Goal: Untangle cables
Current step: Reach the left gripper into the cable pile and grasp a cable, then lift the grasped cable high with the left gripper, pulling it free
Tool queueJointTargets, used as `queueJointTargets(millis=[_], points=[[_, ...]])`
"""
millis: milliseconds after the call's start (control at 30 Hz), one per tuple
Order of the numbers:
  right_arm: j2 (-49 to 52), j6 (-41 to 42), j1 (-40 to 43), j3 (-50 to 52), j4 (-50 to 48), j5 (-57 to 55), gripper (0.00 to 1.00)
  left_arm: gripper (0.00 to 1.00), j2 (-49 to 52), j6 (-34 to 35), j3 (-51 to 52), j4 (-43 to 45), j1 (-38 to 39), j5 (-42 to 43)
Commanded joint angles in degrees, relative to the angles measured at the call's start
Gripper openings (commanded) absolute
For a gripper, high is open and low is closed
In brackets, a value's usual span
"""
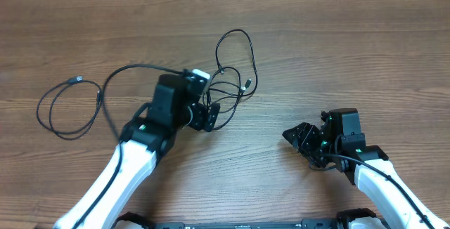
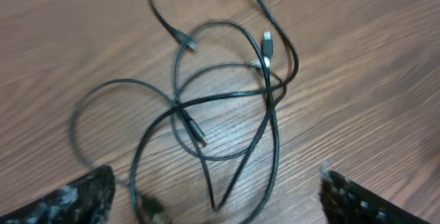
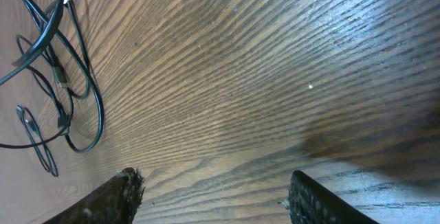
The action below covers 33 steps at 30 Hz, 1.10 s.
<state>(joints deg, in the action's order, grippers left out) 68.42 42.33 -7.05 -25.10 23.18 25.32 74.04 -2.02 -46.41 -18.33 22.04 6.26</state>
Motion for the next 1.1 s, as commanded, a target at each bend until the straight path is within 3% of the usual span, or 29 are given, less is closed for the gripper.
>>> queueJointTargets(millis=[0, 100, 267, 300, 700, 867, 1067], points=[[-0.15, -0.42, 0.26, -0.04, -0.5, 0.24, 0.67, 0.87, 8.72, -4.39, 0.52, 1.75, 0.15, 3.21], [-0.13, -0.42, 0.26, -0.04, -0.5, 0.22, 0.67, 0.73, 13.0, -4.17, 0.5, 2.32, 0.15, 4.33], [-0.13, -0.42, 0.26, -0.04, -0.5, 0.24, 0.67, 0.22, 12.76, -3.48, -0.66, 2.38, 0.15, 4.35], [-0.13, -0.42, 0.26, -0.04, -0.5, 0.22, 0.67, 0.05, 11.41, -2.27, -2.34, 1.46, 0.15, 4.39], [-0.13, -0.46, 0.26, -0.04, -0.35, 0.2, 0.67, 0.04, -2.03, 5.2, -30.42, -5.33, 0.11, 23.93], [-0.15, -0.46, 0.26, -0.04, -0.33, 0.2, 0.67, 0.04, -5.25, 7.32, -43.34, -5.44, 0.11, 23.89], [-0.13, -0.46, 0.26, -0.04, -0.31, 0.2, 0.67, 0.04, -7.67, 8.17, -47.78, -5.42, 0.04, 22.86]])
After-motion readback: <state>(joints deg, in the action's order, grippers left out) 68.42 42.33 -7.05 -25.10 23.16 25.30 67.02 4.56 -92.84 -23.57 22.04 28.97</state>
